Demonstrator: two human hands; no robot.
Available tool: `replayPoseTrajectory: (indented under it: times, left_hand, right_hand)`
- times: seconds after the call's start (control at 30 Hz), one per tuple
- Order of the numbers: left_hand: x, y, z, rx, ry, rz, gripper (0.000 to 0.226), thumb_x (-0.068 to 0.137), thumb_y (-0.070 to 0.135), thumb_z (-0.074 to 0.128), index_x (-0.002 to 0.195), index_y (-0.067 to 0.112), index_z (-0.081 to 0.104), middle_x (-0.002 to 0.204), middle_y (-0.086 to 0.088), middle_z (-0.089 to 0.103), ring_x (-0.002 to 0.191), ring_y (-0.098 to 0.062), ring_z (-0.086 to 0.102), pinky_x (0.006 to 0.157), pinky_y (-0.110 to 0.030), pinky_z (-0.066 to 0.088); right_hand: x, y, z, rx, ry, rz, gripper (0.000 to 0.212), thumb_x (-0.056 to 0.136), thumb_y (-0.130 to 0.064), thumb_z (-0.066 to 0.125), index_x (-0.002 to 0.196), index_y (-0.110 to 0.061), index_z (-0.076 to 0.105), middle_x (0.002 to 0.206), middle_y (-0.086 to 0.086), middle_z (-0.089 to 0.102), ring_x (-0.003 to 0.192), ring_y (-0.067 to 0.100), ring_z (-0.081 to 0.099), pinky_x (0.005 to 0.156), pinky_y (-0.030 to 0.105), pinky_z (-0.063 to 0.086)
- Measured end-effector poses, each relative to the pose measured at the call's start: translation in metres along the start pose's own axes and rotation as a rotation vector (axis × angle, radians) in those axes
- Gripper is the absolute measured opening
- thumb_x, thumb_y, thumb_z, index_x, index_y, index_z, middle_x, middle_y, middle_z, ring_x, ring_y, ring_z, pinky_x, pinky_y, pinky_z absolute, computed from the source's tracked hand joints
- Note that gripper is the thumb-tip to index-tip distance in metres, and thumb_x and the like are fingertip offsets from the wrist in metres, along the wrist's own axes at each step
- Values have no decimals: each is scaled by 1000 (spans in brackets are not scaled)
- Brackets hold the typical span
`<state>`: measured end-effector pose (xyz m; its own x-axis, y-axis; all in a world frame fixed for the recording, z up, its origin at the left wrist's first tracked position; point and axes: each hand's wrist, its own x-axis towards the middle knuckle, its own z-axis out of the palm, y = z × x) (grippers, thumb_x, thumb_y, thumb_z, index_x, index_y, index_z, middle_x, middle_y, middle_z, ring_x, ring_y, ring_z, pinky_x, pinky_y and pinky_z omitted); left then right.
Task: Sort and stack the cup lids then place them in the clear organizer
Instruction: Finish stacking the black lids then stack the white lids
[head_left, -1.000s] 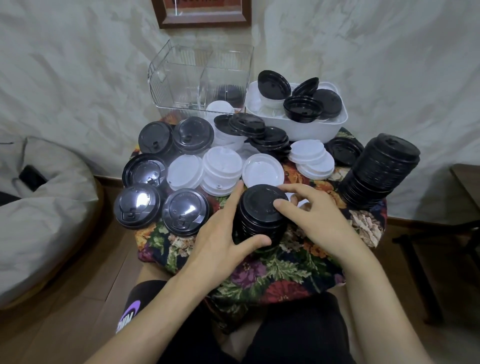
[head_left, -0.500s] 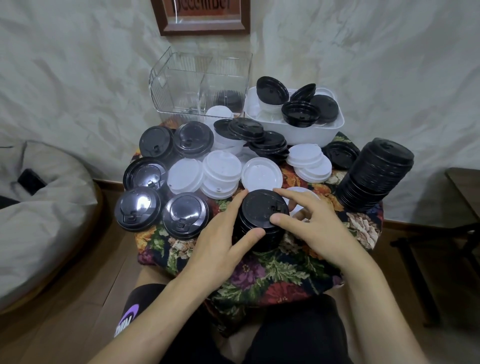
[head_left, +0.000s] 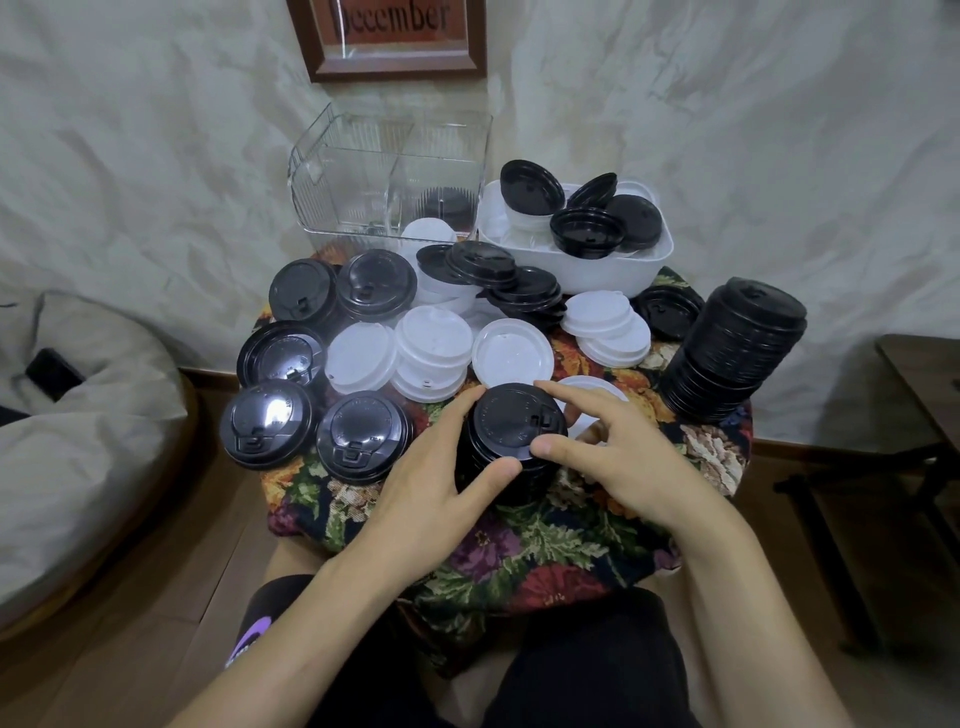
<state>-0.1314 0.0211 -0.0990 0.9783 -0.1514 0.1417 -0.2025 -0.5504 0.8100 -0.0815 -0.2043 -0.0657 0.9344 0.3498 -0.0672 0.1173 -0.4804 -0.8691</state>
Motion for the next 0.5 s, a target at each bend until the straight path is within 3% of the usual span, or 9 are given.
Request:
replayPoseTrajectory:
  times: [0.1, 0.2, 0.3, 0.37, 0.43, 0.5]
  left_hand:
    - [3, -3, 1, 1, -5, -20, 80, 89, 77, 56, 157, 51, 23, 157, 29, 41, 144, 6, 38, 118, -34, 37]
    - [2, -3, 2, 0, -4, -10, 86, 87, 77, 59, 159, 54, 19, 158, 31, 38, 145, 7, 36, 117, -31, 35]
    - [3, 1, 2, -8, -4, 5, 77, 89, 71, 63, 154, 59, 22, 153, 35, 41, 141, 10, 38, 114, -27, 36]
    - [3, 2, 1, -14, -4, 5, 75, 90, 68, 65, 152, 61, 23, 150, 40, 41, 139, 12, 38, 112, -20, 34]
    - [3, 2, 2, -18, 2, 10, 73, 90, 67, 64, 150, 65, 22, 148, 45, 38, 138, 17, 35, 108, -9, 29]
    - [2, 1, 4, -10, 10, 3, 78, 90, 70, 63, 155, 59, 21, 153, 41, 35, 141, 16, 33, 107, -10, 28]
  right_hand:
    - [0, 4, -1, 25, -7, 14, 74, 69, -77, 71, 140, -58, 55, 120, 1, 62, 74, 10, 52, 79, 31, 47]
    - [1, 3, -2, 10, -35, 9, 70, 75, -75, 75, 139, -57, 56, 123, -10, 64, 75, 1, 55, 79, 24, 44]
    - [3, -8, -11, 54, -62, 11, 52, 83, -58, 72, 133, -43, 67, 99, -22, 66, 70, -6, 58, 74, 14, 42]
    - [15, -17, -18, 46, -24, 1, 28, 94, -45, 69, 119, -33, 76, 88, -27, 68, 69, -9, 59, 67, 8, 41]
    - [37, -24, -20, 27, 52, -3, 14, 99, -38, 68, 107, -32, 78, 85, -22, 71, 68, -7, 57, 63, 8, 41]
    - [63, -27, -17, 2, 154, -32, 9, 97, -36, 71, 102, -34, 78, 92, -8, 73, 71, -1, 56, 72, 20, 47]
